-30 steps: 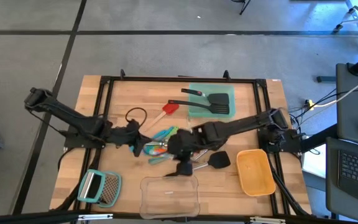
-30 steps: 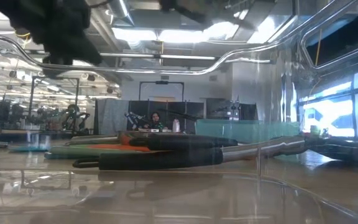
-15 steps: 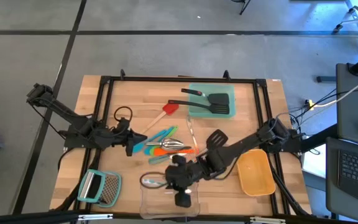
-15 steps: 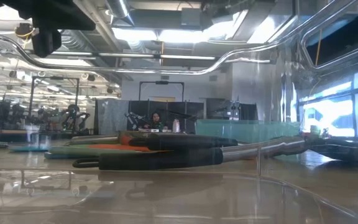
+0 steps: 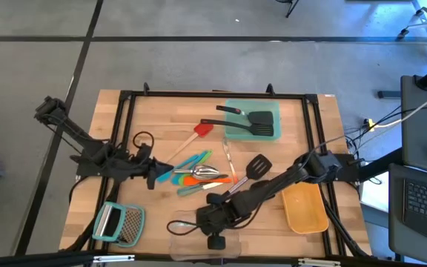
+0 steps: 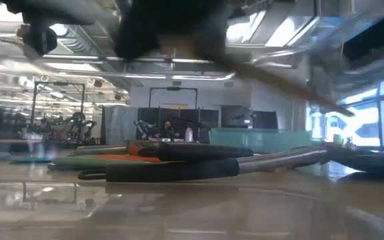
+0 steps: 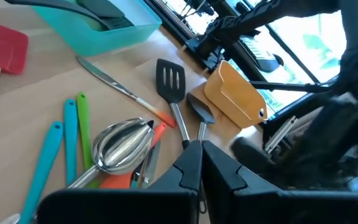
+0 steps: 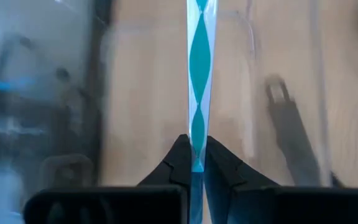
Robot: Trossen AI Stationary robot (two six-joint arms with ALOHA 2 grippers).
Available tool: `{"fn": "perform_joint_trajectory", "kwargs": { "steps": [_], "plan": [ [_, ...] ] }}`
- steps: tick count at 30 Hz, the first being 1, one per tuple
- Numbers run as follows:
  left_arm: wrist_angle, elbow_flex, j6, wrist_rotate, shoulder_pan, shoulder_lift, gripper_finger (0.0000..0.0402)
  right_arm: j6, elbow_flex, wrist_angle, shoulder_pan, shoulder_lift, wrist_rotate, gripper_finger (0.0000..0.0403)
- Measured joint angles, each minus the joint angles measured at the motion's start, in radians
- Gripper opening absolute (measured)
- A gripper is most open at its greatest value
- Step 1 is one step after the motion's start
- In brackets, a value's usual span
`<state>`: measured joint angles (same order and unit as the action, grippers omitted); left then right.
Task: Pick & Place Kitchen Items
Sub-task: Put the blue table knife into the transparent bin
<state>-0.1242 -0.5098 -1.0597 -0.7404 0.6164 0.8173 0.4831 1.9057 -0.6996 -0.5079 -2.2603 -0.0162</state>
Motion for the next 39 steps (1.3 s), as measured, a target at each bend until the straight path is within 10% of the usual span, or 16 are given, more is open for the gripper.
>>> {"fn": "perform_joint_trajectory", "kwargs": {
  "steps": [39],
  "plan": [
    [-0.007,-0.002,-0.019,-0.056,0.038,0.0,0.0003,-0.057,-0.002,-0.184,0.004,-0.057,0.081,0.0064]
  ]
}}
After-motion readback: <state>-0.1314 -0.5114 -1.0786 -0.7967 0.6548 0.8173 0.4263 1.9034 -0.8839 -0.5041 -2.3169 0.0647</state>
